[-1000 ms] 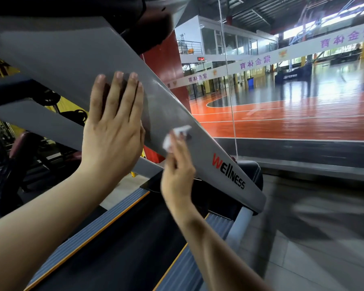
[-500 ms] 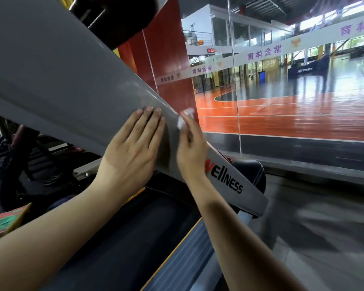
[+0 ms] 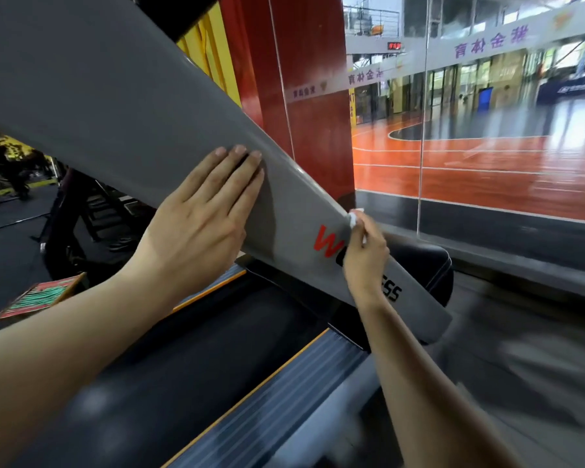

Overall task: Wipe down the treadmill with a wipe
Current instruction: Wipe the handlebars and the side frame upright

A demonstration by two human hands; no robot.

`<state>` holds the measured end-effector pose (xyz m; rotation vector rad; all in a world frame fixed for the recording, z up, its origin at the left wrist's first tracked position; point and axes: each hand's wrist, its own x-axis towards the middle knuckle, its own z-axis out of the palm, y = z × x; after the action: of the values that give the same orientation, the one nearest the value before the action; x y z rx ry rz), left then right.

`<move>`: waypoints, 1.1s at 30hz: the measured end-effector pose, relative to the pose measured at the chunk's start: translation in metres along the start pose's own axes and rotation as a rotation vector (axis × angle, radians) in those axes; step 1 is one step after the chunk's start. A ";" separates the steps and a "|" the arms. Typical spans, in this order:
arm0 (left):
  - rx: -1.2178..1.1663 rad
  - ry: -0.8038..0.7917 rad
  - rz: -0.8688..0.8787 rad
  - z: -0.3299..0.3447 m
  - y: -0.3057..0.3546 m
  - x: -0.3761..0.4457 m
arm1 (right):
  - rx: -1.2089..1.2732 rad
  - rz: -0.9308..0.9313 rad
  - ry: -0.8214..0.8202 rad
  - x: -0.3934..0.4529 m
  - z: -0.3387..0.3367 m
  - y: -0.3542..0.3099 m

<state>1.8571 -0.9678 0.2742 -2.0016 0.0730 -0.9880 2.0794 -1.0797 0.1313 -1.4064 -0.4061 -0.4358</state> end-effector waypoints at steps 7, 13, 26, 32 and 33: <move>0.043 0.009 0.010 0.014 0.017 0.007 | 0.116 -0.564 -0.071 -0.081 0.055 -0.059; 0.084 -0.007 0.059 0.018 0.014 0.002 | 0.159 0.001 0.175 -0.063 0.039 0.023; 0.077 -0.036 0.063 0.016 0.019 0.002 | -0.074 0.106 0.085 -0.092 0.035 0.041; 0.027 -0.078 0.044 0.012 0.021 0.004 | -0.045 -0.360 -0.088 -0.133 0.054 -0.040; 0.007 -0.091 0.039 0.010 0.021 0.004 | -0.070 -0.430 -0.130 -0.140 0.057 -0.048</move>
<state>1.8731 -0.9756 0.2581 -2.0282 0.0585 -0.8695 1.9344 -1.0213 0.1069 -1.4189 -0.8123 -0.7141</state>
